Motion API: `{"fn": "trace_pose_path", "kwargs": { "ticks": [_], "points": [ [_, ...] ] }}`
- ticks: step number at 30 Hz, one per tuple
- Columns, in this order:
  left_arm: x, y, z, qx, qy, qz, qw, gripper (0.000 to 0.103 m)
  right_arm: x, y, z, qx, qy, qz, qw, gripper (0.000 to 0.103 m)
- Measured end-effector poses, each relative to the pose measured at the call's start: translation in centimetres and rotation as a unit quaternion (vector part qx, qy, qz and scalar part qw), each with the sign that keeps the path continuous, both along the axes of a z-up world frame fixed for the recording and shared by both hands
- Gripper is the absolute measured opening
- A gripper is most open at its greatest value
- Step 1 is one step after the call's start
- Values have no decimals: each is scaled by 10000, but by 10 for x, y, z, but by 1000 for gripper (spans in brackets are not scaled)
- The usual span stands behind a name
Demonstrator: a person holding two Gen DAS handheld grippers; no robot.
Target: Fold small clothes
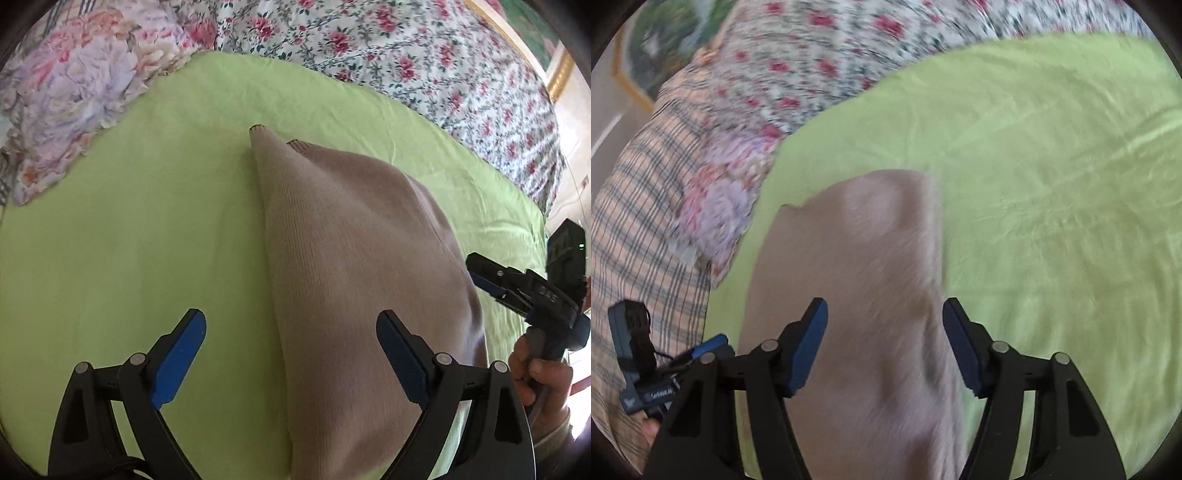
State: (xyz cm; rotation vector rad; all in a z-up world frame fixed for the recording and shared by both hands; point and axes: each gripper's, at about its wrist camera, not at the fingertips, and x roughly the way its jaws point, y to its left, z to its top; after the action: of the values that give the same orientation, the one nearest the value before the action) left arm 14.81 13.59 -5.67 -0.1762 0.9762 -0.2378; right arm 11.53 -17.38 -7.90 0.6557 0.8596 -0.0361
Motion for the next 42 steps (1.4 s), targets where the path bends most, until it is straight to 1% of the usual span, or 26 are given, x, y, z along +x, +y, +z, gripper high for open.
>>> {"fn": "trace_pose_path", "kwargs": {
  "ticks": [1,2,3,4,5,6,7,8,9,11,13,14,17,19,20,23,26,27,28,30,35,37,39,41,42],
  "points": [
    [8,1,-2,-4,17,5,10000,92,8,-4,-5,124,53,-23,9999,59],
    [17,1,-5,-4,55,25,10000,90,14,-6,-10,185,109,-15,9998,57],
    [23,0,-9,18,107,49,9999,84,19,-6,-14,226,154,0,9996,37],
    [30,-1,-14,39,181,52,9998,80,23,-6,-17,230,219,53,9995,24],
    [35,-3,-19,-9,265,7,9996,74,23,-5,-12,138,146,53,9998,21],
    [38,-6,-21,-70,296,-40,9995,69,20,-4,-4,18,5,50,10000,10],
    [37,-9,-20,-72,257,-81,9996,69,16,-4,4,-70,-138,57,9999,8],
    [34,-15,-20,63,170,-110,9998,69,12,-6,9,-114,-181,24,9998,8],
    [34,-22,-21,224,111,-146,9996,69,13,-8,5,-180,-89,41,9998,8],
    [35,-29,-25,344,88,-189,9992,71,20,-4,-9,-425,213,158,9987,7],
    [41,-28,-28,278,124,-182,9994,72,23,-1,-15,-539,266,176,9980,7],
    [41,-26,-30,248,139,-172,9994,76,24,-2,-12,-552,289,134,9980,7],
    [38,-20,-27,156,159,-127,9997,77,23,0,-3,-632,256,128,9976,9],
    [30,-19,-21,271,77,-112,9995,76,14,3,7,-665,172,114,9976,11],
    [25,-19,-18,308,24,-123,9994,75,10,3,9,-665,149,93,9976,12],
    [8,-19,-10,412,-81,-132,9990,75,-12,8,25,-655,-45,2,9978,12],
    [-9,-19,-4,519,-166,-158,9984,75,-31,17,37,-570,-207,25,9982,14],
    [-17,-17,-2,542,-182,-155,9982,75,-39,20,41,-571,-254,37,9980,19],
    [-22,-18,-1,556,-181,-154,9982,75,-45,24,44,-578,-285,36,9979,30],
    [-33,-18,1,625,-153,-141,9978,75,-60,33,50,-614,-357,12,9975,44],
    [-64,-14,2,957,-198,-34,9952,77,-86,52,54,-745,-380,124,9964,45],
    [-76,-14,1,1109,-218,-40,9936,79,-94,64,53,-855,-310,261,9955,45],
    [-89,-15,0,1263,-267,-35,9916,81,-102,78,54,-1071,-275,434,9929,47],
    [-104,-17,-2,1438,-325,-60,9891,82,-110,93,54,-1278,-299,631,9893,54],
    [-111,-19,-3,1517,-351,-92,9878,82,-114,102,54,-1416,-314,756,9865,62]
  ]
}}
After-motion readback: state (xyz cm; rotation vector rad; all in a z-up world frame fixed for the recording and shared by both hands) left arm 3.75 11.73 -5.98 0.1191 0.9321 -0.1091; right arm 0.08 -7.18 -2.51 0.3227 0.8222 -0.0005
